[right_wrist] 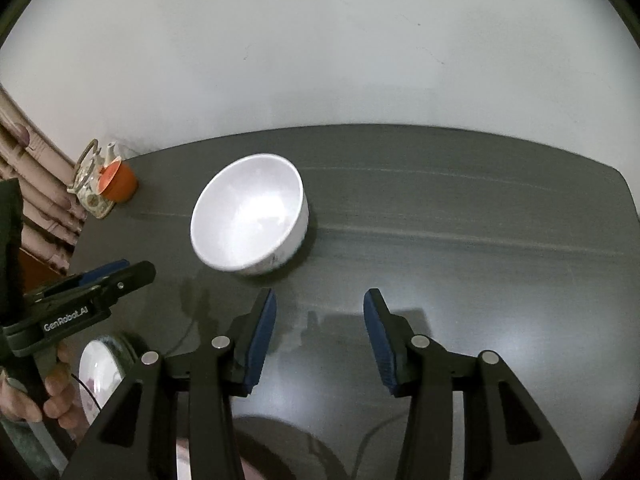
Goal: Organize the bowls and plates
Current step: 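Move both tools toward the white 'Dog' bowl, then grasp the rim of the 'Dog' bowl with both grippers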
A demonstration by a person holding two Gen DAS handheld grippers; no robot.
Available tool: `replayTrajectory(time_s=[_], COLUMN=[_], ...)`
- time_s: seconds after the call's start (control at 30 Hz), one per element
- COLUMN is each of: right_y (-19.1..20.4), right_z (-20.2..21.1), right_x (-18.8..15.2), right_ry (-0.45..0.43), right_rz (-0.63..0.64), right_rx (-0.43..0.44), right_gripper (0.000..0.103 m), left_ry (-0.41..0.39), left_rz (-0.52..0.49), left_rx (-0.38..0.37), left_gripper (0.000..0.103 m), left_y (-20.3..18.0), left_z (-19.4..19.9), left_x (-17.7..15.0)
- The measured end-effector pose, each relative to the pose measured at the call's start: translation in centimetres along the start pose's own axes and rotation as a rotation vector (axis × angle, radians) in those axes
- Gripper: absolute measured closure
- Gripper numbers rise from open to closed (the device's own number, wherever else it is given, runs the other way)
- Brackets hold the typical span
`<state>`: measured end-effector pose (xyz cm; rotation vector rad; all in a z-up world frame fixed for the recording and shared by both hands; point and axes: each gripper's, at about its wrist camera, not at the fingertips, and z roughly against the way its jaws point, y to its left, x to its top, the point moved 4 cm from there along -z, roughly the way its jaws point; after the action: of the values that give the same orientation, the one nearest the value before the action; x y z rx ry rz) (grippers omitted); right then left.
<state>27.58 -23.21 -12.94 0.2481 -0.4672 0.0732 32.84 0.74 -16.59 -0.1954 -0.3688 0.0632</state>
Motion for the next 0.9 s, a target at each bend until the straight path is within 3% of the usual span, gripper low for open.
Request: replayTrajectory(time_s=[0.23,0.73,0.8,0.9], right_y=[0.4,0.5,0.3,0.3], right_z=[-3.4,-8.2,-8.6,-9.1], right_x=[2.6,4.5,4.4,4.3], right_ry=[0.044,0.112,0.119,0.127], right_rz=[-0.007,-0.024,-0.035,-0.047], right_rx=[0.025,0.015,0.015,0.013], right_gripper=[0.060,0.060,0.061,0.068], left_ry=[0.053,0.111,0.127,0.141], left_rz=[0.070,0.098,0.107,0.112], left_rx=[-0.092,-0.050,-0.057,-0.060], left_gripper=[0.052,0.053,0.067,0.069], left_y=[-0.3,-1.5,-1.5,-1.8], left_z=[-3.0,-7.2,-7.8,-8.2], left_x=[2.6,3.2,3.5,3.2])
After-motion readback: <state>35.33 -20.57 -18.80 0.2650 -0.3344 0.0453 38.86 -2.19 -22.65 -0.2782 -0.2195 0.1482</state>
